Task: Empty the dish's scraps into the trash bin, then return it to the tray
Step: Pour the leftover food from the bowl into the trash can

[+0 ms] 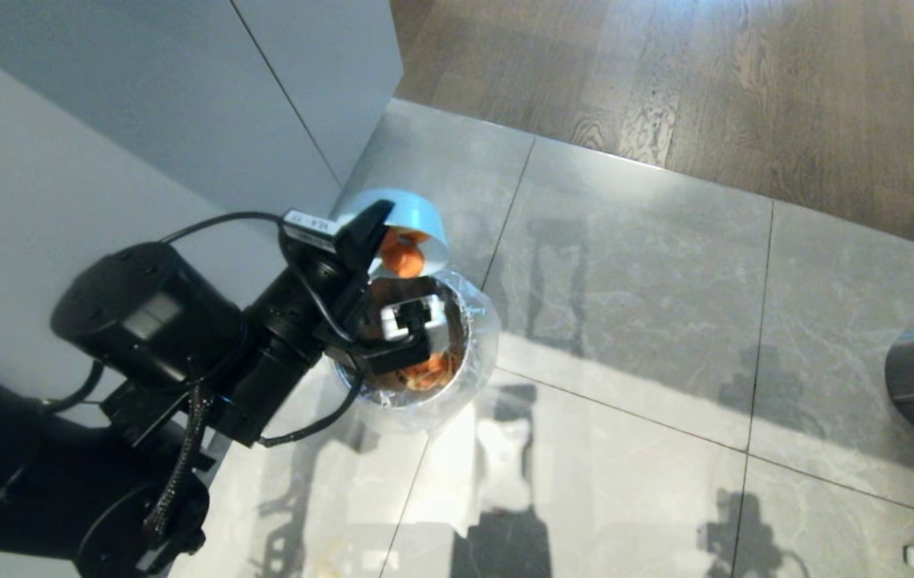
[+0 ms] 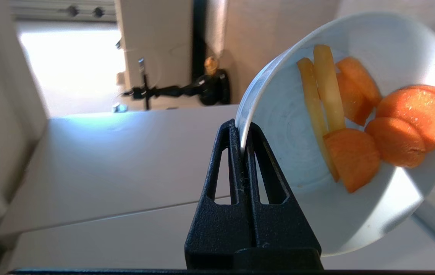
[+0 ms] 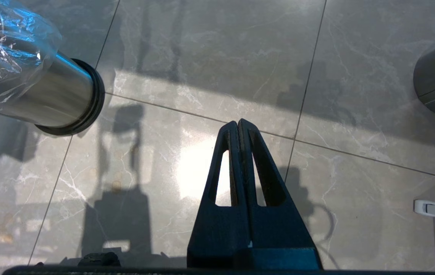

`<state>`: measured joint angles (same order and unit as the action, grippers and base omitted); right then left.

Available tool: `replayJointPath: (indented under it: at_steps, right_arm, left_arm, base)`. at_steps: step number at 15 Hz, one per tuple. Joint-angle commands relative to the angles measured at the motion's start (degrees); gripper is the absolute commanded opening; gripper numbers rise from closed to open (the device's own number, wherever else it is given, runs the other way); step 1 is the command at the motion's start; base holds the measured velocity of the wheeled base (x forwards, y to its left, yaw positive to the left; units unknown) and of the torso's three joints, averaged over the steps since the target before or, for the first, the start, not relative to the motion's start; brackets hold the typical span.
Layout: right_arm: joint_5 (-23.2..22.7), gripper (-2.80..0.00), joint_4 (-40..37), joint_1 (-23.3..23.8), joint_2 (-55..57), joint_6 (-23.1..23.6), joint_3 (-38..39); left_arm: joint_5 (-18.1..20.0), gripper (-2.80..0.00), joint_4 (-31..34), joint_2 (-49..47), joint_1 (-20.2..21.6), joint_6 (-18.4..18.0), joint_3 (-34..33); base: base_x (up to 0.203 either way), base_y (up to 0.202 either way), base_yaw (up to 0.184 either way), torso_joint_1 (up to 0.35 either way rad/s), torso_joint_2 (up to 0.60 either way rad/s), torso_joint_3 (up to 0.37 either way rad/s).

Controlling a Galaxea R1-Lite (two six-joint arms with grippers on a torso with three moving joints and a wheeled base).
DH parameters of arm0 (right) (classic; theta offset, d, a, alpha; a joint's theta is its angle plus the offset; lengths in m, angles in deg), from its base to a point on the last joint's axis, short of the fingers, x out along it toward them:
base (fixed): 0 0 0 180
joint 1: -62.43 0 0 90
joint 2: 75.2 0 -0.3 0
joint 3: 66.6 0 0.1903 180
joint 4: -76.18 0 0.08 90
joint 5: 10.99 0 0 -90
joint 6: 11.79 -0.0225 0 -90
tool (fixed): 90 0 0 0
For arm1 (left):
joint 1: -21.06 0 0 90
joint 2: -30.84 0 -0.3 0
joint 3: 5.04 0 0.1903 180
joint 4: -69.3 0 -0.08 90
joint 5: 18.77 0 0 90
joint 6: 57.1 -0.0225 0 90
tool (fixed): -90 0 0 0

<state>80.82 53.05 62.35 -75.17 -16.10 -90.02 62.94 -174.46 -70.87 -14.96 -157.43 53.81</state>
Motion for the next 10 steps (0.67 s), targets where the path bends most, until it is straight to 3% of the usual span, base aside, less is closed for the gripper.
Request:
replayJointPath:
  at_steps: [1,10]
  right_arm:
    - [0.0,-2.80,0.0,0.0,0.0,0.0,0.0]
    - [0.0,-2.80,0.0,0.0,0.0,0.0,0.0]
  left_arm:
    - [-0.1,-2.80,-2.8,0.8,-1.0,-0.5,-1.9]
    - [-0.2,-2.80,-2.8,3.8,-3.2,-0.5,-1.5]
  base:
    - [0.000,0.000,0.000,0.000,0.00,0.000]
    - [0.000,0.000,0.000,0.000,0.00,0.000]
